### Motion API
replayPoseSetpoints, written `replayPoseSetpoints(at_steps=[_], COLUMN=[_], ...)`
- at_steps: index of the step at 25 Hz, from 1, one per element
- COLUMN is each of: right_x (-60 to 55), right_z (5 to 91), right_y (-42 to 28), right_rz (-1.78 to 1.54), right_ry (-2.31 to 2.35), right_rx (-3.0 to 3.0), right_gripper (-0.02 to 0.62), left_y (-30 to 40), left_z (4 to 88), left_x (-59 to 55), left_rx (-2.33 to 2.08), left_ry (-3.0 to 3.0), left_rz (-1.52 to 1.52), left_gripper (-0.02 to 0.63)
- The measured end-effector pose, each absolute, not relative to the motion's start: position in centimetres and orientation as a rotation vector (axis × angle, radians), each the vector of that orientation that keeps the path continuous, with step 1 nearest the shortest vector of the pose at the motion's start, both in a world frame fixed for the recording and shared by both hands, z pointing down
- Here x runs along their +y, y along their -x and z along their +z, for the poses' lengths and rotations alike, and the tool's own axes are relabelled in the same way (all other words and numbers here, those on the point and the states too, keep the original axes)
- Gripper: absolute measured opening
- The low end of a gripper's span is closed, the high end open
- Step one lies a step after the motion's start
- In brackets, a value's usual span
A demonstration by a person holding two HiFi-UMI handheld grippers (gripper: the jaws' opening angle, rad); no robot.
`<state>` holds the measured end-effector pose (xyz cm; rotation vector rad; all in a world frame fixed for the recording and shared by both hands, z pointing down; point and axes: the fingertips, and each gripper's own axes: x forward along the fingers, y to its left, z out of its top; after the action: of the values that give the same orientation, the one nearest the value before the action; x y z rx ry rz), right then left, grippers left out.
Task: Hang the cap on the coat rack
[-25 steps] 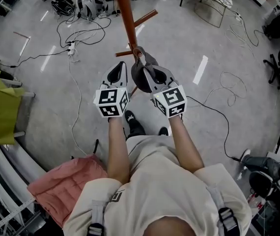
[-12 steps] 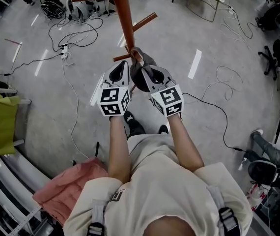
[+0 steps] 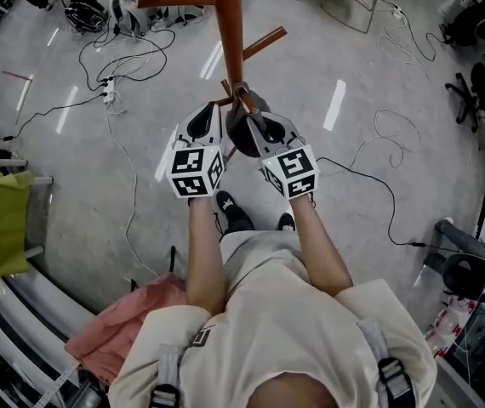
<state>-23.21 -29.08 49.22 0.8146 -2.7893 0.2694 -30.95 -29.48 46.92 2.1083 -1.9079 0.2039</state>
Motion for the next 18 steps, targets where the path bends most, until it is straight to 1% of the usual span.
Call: replayPoseSetpoints(at_steps=[18], right_x=[-30.0], right_z=[51.2], right_y=[23.7], right_rz=[0.329], right_ry=[-0.832], right_rx=[-2.742], right_gripper=[0.009], left_y=[30.8], left_z=[46.6], left_x=[-29.5], left_rx=[-1.894], left_ry=[-2.136], left_rz=[0.235], left_gripper=[0.008])
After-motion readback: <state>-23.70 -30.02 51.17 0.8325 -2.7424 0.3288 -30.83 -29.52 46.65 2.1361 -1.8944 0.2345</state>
